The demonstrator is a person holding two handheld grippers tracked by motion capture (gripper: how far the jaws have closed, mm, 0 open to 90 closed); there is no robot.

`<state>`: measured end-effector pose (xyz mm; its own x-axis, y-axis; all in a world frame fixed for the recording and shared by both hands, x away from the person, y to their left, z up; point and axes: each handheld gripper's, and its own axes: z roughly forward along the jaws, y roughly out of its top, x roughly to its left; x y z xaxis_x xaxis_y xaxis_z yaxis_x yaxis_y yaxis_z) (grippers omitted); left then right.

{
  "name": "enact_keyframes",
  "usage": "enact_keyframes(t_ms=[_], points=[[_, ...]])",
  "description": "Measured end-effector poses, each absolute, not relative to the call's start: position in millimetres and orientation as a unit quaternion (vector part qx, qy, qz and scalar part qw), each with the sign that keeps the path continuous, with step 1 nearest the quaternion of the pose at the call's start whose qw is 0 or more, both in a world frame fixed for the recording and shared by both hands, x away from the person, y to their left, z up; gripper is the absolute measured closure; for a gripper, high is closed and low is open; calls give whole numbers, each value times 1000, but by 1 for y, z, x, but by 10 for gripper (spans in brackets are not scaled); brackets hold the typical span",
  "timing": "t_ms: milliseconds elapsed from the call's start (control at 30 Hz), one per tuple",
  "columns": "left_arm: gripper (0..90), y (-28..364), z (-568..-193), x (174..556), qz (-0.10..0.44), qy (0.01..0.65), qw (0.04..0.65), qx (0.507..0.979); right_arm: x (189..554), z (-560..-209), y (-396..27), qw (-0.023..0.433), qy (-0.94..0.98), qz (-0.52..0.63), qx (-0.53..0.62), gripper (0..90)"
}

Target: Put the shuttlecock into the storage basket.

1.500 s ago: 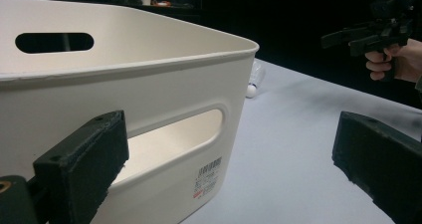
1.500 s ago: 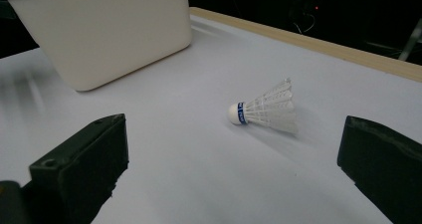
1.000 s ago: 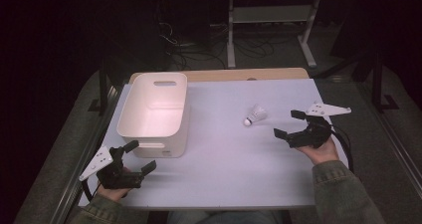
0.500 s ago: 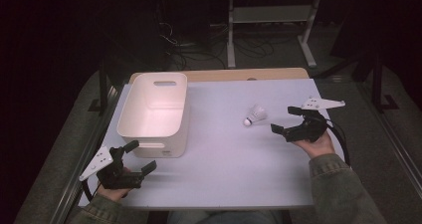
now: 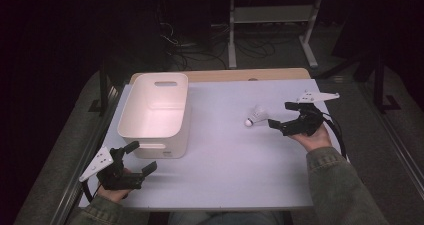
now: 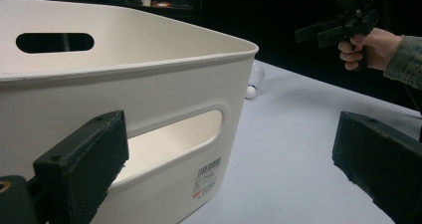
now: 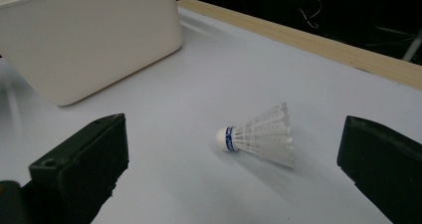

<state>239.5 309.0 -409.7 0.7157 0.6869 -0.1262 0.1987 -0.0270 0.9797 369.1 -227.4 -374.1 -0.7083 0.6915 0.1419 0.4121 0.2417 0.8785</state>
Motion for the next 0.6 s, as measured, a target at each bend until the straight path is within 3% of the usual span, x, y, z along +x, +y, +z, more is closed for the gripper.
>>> enact_keyframes(t_ms=[600], points=[[8, 309, -410, 240, 197, 321, 620, 688, 387, -380, -214, 132, 791, 488, 345, 0]])
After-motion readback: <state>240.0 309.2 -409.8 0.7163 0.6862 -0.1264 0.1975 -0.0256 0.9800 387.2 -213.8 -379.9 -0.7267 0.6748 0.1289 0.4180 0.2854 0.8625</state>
